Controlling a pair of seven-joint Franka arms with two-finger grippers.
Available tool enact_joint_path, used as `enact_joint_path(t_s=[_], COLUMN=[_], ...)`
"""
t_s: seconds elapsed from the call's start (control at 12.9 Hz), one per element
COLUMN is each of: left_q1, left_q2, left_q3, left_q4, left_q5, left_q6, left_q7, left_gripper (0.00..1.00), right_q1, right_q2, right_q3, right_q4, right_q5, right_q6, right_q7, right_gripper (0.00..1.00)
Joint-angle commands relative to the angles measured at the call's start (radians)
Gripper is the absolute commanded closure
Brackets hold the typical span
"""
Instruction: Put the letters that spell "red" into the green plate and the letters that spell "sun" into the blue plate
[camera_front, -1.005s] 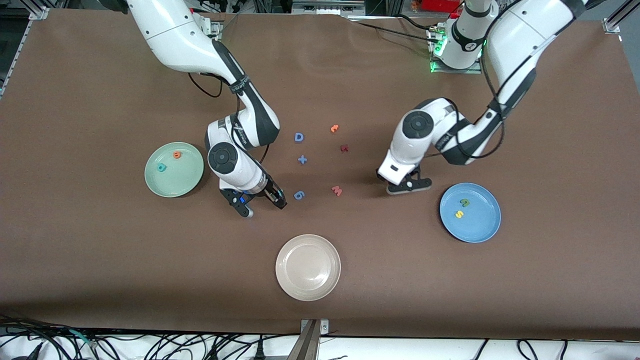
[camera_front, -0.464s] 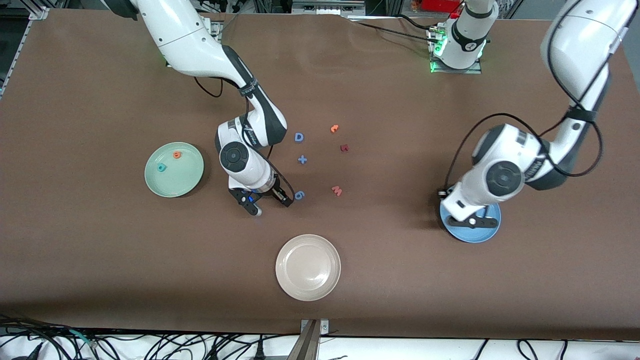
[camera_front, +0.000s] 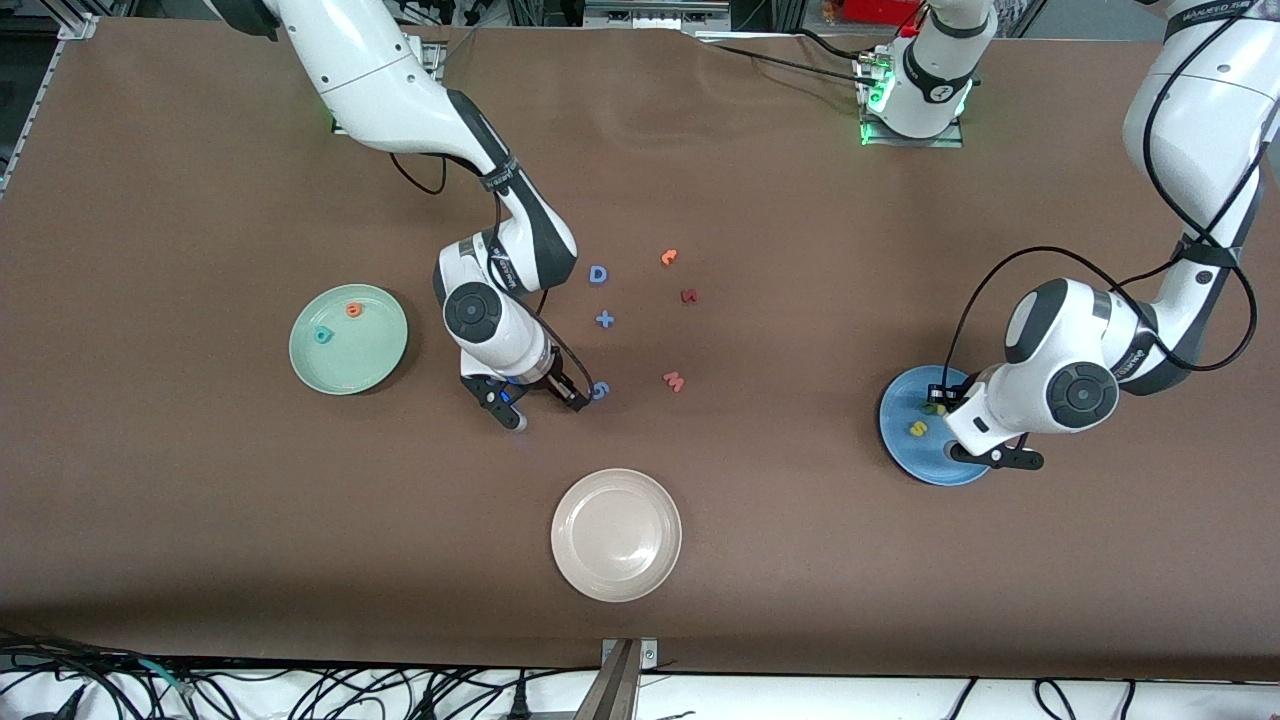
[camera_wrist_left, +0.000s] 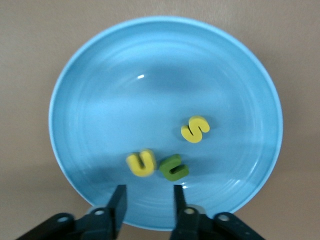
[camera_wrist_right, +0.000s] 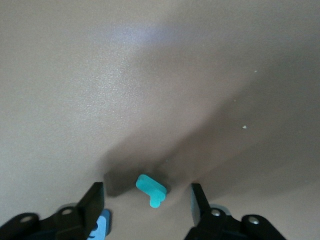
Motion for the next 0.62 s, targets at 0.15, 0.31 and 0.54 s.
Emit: enact_joint_path(t_s=[0.15,0.31,0.54], left_q1=[0.069,0.096,0.176], left_q2=[-0.040,-0.078,-0.119], left_q3=[-0.006,-0.008,-0.010], left_q4=[0.061,0.064,0.096], left_q5=[-0.026,-0.026,-0.043], left_q6=[-0.063,-0.120,-0.209], left_q7=[0.029,0.070,0.277], left_gripper=[0.00,0.00,0.00], right_q1=[0.005,0.003,0.003], right_q2=[0.014,0.014,0.015], right_q3=[-0.006,-0.006,-0.006], right_q4=[0.016,0.016,0.014], right_q5=[-0.009,-0.008,-0.009], right_q6=[-0.003,-0.003,-0.003], right_q7=[0.001,0.001,0.001], right_gripper=[0.48,0.50,0.55])
